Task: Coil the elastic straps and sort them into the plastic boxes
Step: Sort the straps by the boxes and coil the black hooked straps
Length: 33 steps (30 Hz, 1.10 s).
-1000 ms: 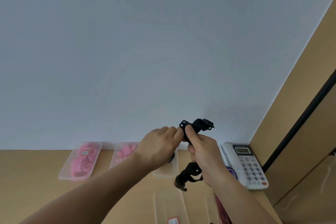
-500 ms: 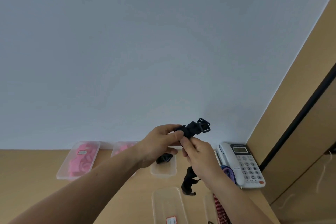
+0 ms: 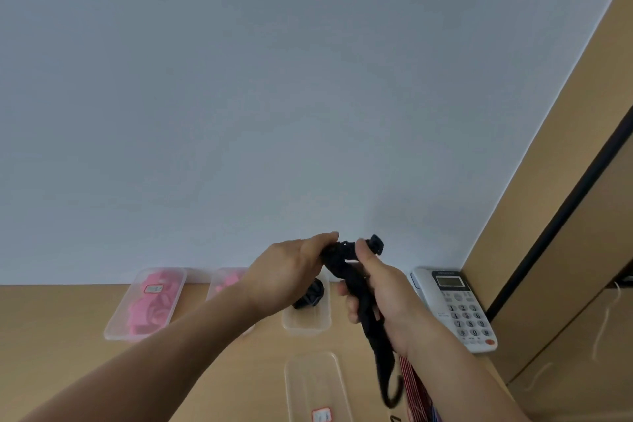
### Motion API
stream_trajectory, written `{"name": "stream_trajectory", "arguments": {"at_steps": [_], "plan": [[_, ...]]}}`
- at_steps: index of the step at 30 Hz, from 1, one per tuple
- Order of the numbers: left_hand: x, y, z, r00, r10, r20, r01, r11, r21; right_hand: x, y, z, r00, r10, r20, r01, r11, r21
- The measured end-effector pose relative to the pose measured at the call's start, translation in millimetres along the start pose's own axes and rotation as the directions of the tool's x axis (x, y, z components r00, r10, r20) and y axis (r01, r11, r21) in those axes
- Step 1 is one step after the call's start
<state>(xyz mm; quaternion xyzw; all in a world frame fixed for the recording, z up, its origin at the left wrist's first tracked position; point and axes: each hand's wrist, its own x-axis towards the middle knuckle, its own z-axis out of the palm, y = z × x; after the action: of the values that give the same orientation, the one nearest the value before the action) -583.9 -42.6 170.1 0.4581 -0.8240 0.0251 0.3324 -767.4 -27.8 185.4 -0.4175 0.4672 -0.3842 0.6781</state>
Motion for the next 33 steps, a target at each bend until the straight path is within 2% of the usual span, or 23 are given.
{"name": "stream_trajectory", "arguments": {"at_steps": [1, 3, 5, 6, 7, 8, 9, 10, 11, 12, 13, 15, 18, 20, 22, 24, 25, 27, 28, 29, 30, 32, 33], "plan": [[-0.8, -2.7, -0.8, 0.991, 0.133, 0.001, -0.132, 0.986, 0.104, 1.5, 0.2, 0.6, 1.0, 0.002, -0.008, -0.002, 1.0, 0.028], [-1.0, -8.7, 0.4, 0.912, 0.399, -0.092, -0.376, 0.905, 0.198, 4.4, 2.8, 2.0, 0.998, -0.016, -0.055, 0.019, 0.998, 0.051], [-0.1, -7.7, 4.5, 0.875, 0.46, -0.152, -0.431, 0.882, 0.189, 6.8, 5.2, 3.1, 0.993, -0.057, -0.106, 0.067, 0.994, 0.089], [0.1, -7.0, 5.9, 0.905, 0.388, -0.174, -0.376, 0.921, 0.099, 7.5, 5.4, 3.3, 0.989, -0.088, -0.115, 0.101, 0.989, 0.109], [0.2, -5.3, 5.6, 0.955, 0.238, -0.177, -0.253, 0.965, -0.066, 7.4, 4.8, 3.2, 0.986, -0.12, -0.116, 0.134, 0.984, 0.121], [0.2, -1.3, 2.5, 0.995, 0.03, -0.096, -0.056, 0.957, -0.286, 7.6, 4.3, 2.2, 0.982, -0.156, -0.106, 0.169, 0.977, 0.127], [0.4, 2.9, -2.0, 0.985, -0.154, 0.082, 0.174, 0.841, -0.513, 7.3, 3.5, 1.2, 0.978, -0.19, -0.088, 0.201, 0.971, 0.128], [2.3, 4.4, -6.4, 0.928, -0.255, 0.271, 0.373, 0.646, -0.666, 7.6, 3.2, 0.4, 0.973, -0.223, -0.062, 0.229, 0.965, 0.126], [4.6, 4.2, -10.3, 0.866, -0.28, 0.414, 0.5, 0.46, -0.734, 7.1, 2.9, 0.4, 0.968, -0.248, -0.031, 0.25, 0.96, 0.124], [6.6, 2.5, -12.7, 0.835, -0.241, 0.495, 0.551, 0.372, -0.747, 7.0, 3.5, 0.6, 0.964, -0.267, 0.005, 0.265, 0.958, 0.114], [8.7, 3.5, -15.3, 0.834, -0.18, 0.522, 0.55, 0.366, -0.751, 6.6, 4.1, 1.8, 0.96, -0.278, 0.039, 0.273, 0.957, 0.099], [10.3, 7.9, -16.4, 0.865, -0.101, 0.491, 0.484, 0.424, -0.766, 6.0, 5.5, 3.7, 0.957, -0.284, 0.066, 0.28, 0.958, 0.058], [11.0, 11.4, -12.0, 0.912, -0.188, 0.363, 0.407, 0.517, -0.753, 6.3, 3.9, 5.7, 0.964, -0.267, 0.008, 0.267, 0.964, -0.016], [9.3, 11.0, -6.9, 0.941, -0.257, 0.219, 0.337, 0.676, -0.656, 7.4, 2.0, 5.7, 0.969, -0.245, -0.037, 0.244, 0.969, -0.042], [7.9, 9.9, -2.2, 0.972, -0.229, 0.046, 0.226, 0.868, -0.441, 8.5, 0.8, 5.5, 0.981, -0.19, -0.049, 0.189, 0.982, -0.03], [8.7, 8.5, -0.6, 0.994, -0.05, -0.097, 0.031, 0.981, -0.19, 8.8, 0.6, 5.4, 0.994, -0.111, -0.023, 0.111, 0.994, 0.016], [10.2, 7.5, -1.4, 0.986, 0.091, -0.136, -0.1, 0.993, -0.06, 9.2, 0.5, 5.3, 0.997, -0.078, 0.0, 0.078, 0.996, 0.053], [10.8, 2.2, -1.9, 0.926, 0.34, -0.161, -0.317, 0.936, 0.156, 11.6, 0.6, 5.2, 0.999, -0.049, 0.009, 0.048, 0.993, 0.105], [9.9, 0.0, -0.3, 0.895, 0.41, -0.177, -0.374, 0.904, 0.207, 12.9, 1.1, 5.3, 0.999, -0.051, -0.011, 0.051, 0.993, 0.103], [8.5, -1.3, 1.3, 0.884, 0.427, -0.191, -0.39, 0.898, 0.204, 13.9, 2.0, 5.3, 0.998, -0.063, -0.032, 0.065, 0.993, 0.094], [6.5, -2.4, 3.0, 0.906, 0.376, -0.193, -0.358, 0.926, 0.123, 15.0, 3.2, 5.0, 0.995, -0.085, -0.05, 0.09, 0.992, 0.09], [2.8, -2.8, 4.3, 0.989, 0.097, -0.114, -0.124, 0.959, -0.253, 17.2, 3.5, 2.7, 0.985, -0.153, -0.075, 0.16, 0.983, 0.091], [2.0, -0.9, 2.2, 0.999, -0.052, 0.002, 0.047, 0.885, -0.464, 17.9, 2.3, 1.7, 0.978, -0.193, -0.076, 0.199, 0.976, 0.084]]}}
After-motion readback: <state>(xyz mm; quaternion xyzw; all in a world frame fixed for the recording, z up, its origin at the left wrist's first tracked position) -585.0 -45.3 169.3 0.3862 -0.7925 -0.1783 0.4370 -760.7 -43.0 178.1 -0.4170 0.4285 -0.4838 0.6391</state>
